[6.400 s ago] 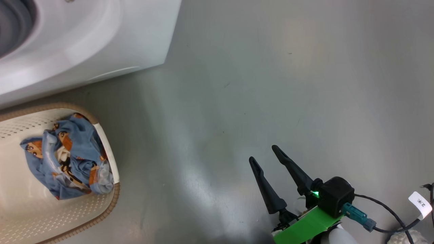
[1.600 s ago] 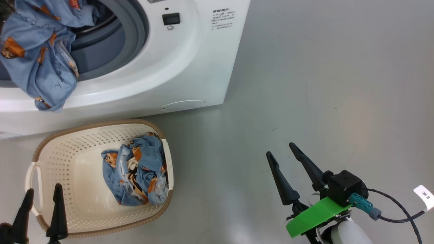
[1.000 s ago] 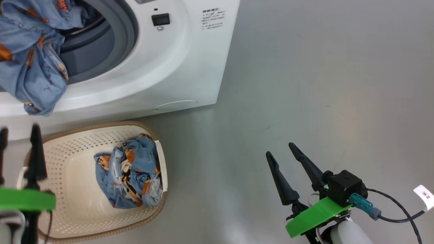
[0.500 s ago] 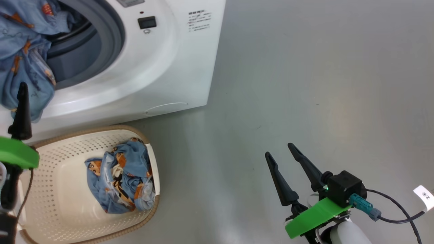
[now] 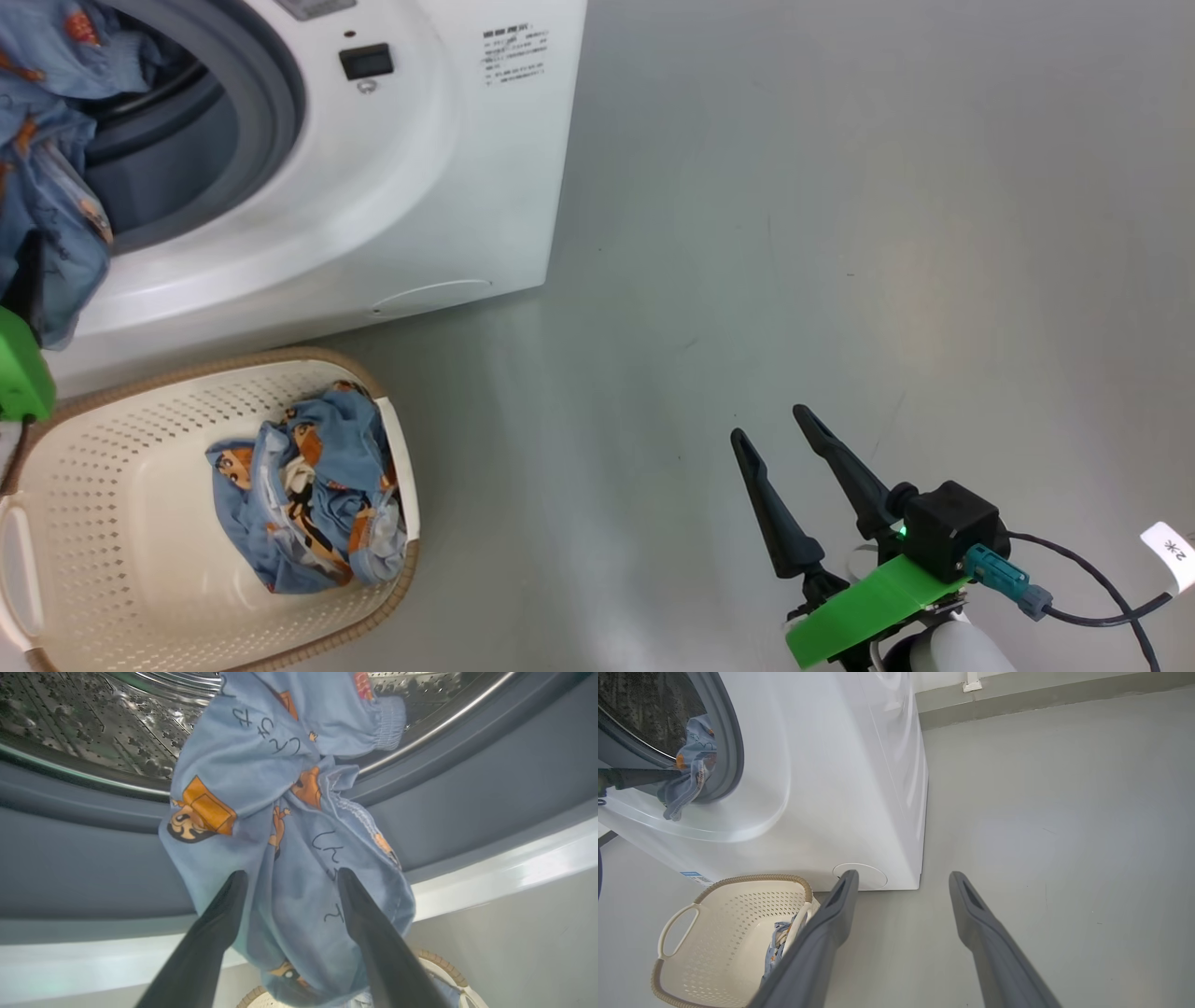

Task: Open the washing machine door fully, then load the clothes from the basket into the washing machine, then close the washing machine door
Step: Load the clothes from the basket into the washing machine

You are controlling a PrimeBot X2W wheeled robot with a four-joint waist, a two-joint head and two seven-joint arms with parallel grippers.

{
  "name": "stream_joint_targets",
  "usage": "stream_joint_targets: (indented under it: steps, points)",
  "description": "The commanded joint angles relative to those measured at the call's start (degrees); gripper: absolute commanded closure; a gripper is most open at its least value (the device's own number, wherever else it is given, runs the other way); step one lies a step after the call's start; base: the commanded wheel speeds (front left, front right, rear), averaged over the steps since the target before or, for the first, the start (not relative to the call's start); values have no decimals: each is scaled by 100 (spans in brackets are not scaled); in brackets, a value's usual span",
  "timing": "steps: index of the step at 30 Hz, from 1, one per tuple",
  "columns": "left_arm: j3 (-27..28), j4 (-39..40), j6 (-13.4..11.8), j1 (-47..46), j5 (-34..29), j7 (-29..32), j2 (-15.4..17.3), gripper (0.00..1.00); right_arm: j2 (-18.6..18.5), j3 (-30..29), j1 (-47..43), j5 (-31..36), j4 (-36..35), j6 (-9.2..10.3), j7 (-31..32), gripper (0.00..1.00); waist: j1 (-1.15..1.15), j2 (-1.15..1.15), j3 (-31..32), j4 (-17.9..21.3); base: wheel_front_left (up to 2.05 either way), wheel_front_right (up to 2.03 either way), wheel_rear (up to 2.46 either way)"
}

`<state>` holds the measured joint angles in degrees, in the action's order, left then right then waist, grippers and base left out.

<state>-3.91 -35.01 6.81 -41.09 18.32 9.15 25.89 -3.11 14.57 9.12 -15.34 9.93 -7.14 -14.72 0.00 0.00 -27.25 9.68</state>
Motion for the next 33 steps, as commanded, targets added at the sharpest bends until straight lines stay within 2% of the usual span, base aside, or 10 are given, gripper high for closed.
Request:
stream_joint_targets:
  steps: [1, 17, 18, 19, 20, 21, 22, 23, 28, 33]
  points:
    - [119, 0, -68, -257, -122, 79, 398, 0, 24, 179, -124, -99, -141, -35, -28, 0, 0, 0, -43, 27, 0, 0, 0]
    - [-420, -1122, -87, -1064, -418, 879, 517, 0, 24, 300, -72, -173, -193, -35, -28, 0, 0, 0, -295, 77, 0, 0, 0]
    - [-457, -1201, -85, -1110, -435, 927, 509, 7, 24, 310, -63, -179, -192, -35, -28, 0, 0, 0, -311, 78, 0, 0, 0]
    - [-478, -1289, -93, -1150, -438, 984, 495, 39, 24, 325, -55, -185, -186, -35, -28, 0, 0, 0, -326, 80, 0, 0, 0]
    - [-478, -1289, -93, -1150, -438, 984, 495, 39, 24, 325, -55, -185, -186, -35, -28, 0, 0, 0, -326, 80, 0, 0, 0]
    - [-485, -1374, -102, -1187, -427, 1042, 479, 58, 24, 343, -45, -197, -181, -35, -28, 0, 0, 0, -342, 88, 0, 0, 0]
    - [-499, -1453, -107, -1219, -423, 1095, 469, 91, 24, 359, -34, -204, -177, -35, -28, 0, 0, 0, -356, 95, 0, 0, 0]
    - [-494, -1541, -109, -1243, -394, 1162, 452, 100, 24, 372, -23, -208, -176, -35, -28, 0, 0, 0, -368, 103, 0, 0, 0]
    - [-508, -1722, -84, -1351, -311, 1139, 427, 100, 24, 389, -4, -229, -197, -35, -28, 0, 0, 0, -424, 147, 0, 0, 0]
    - [-545, -1541, -16, -1534, -194, 473, 289, 100, 24, 372, -6, -249, -218, -35, -28, 0, 0, 0, -485, 135, 0, 0, 0]
